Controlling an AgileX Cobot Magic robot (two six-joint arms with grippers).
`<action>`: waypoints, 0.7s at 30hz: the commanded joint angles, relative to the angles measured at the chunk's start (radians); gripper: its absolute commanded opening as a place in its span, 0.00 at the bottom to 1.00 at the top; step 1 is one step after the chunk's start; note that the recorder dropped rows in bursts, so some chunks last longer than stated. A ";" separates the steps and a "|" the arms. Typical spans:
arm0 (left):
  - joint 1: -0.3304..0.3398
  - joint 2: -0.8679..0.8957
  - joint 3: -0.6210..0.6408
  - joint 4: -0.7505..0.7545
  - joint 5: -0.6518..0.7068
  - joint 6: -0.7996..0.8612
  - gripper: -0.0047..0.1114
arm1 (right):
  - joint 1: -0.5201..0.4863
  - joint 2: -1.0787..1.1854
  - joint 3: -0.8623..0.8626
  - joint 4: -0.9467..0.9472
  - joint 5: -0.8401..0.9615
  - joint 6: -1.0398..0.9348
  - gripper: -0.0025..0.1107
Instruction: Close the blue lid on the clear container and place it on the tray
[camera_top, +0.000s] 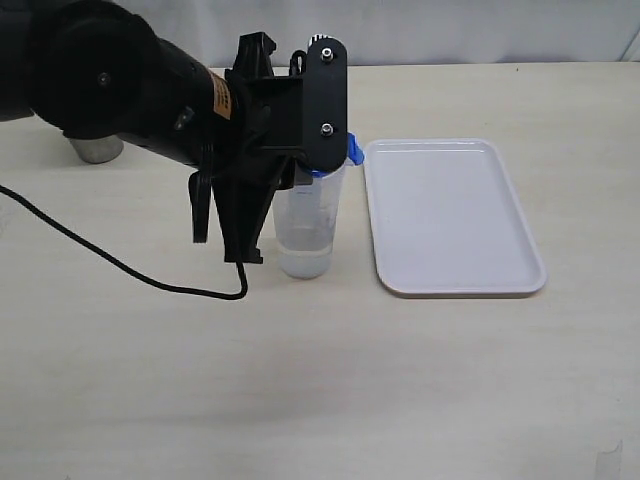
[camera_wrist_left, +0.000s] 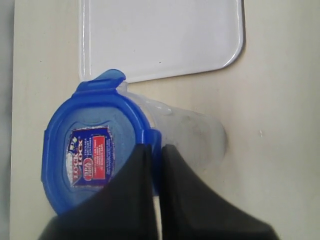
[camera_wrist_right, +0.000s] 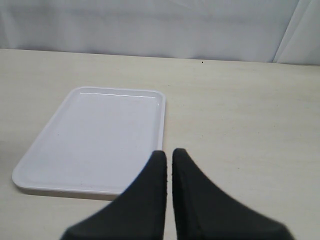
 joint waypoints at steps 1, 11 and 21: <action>-0.002 -0.033 0.000 0.000 0.014 -0.002 0.04 | -0.003 -0.004 0.003 0.003 0.002 0.001 0.06; -0.002 -0.042 0.000 -0.020 0.022 -0.002 0.04 | -0.003 -0.004 0.003 0.003 0.002 0.001 0.06; -0.002 -0.022 0.000 -0.045 0.024 -0.002 0.04 | -0.003 -0.004 0.003 0.003 0.002 0.001 0.06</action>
